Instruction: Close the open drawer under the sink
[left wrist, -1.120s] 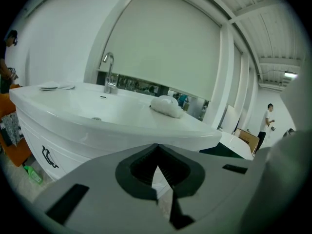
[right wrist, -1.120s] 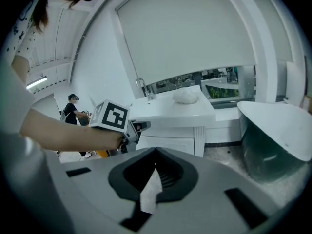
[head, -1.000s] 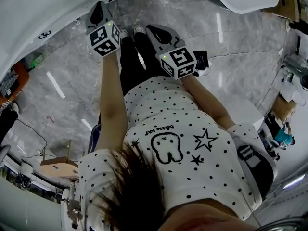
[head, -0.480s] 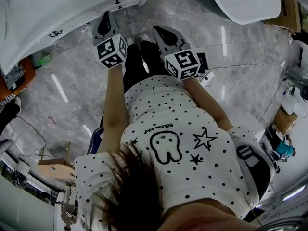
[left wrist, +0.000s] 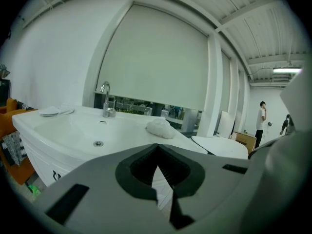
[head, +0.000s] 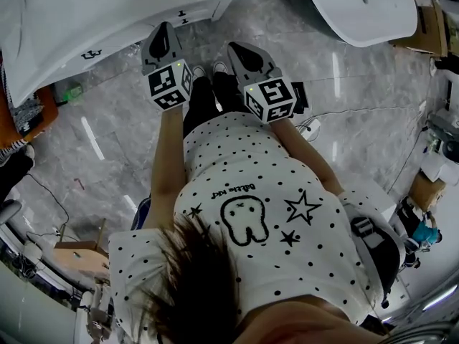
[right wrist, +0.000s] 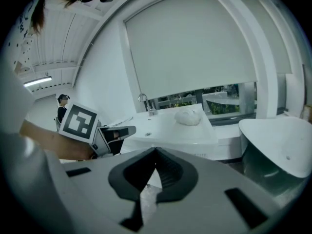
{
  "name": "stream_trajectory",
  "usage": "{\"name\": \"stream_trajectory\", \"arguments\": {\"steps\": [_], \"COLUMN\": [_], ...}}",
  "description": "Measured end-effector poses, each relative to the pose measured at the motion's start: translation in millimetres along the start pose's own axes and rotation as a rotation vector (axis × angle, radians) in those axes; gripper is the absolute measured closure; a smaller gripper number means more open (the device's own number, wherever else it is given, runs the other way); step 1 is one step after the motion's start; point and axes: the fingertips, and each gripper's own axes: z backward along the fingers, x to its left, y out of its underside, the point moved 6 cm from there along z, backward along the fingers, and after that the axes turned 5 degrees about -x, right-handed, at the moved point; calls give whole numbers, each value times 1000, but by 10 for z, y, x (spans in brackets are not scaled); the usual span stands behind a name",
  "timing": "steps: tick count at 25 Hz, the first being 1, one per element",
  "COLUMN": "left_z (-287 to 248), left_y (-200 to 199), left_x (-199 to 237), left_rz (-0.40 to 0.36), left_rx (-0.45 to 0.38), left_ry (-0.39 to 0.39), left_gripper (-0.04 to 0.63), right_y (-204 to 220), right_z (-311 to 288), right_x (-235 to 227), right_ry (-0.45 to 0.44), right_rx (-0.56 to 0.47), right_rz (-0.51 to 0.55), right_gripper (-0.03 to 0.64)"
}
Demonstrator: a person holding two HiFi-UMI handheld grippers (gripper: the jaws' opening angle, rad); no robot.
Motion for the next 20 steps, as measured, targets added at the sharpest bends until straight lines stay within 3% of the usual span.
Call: {"name": "stream_trajectory", "arguments": {"steps": [13,20], "left_z": [164,258], "left_y": [-175,-237], "left_x": [-58,-84], "left_rz": [-57,-62], "left_rx": [-25,-36], "left_ry": [64,58], "left_gripper": [591,591], "right_y": [-68,-85], "right_z": [-56,-52], "right_x": [1,-14], "right_ry": [-5,-6], "right_rx": [-16,-26], "right_rz": [31,39], "right_gripper": [603,603]}}
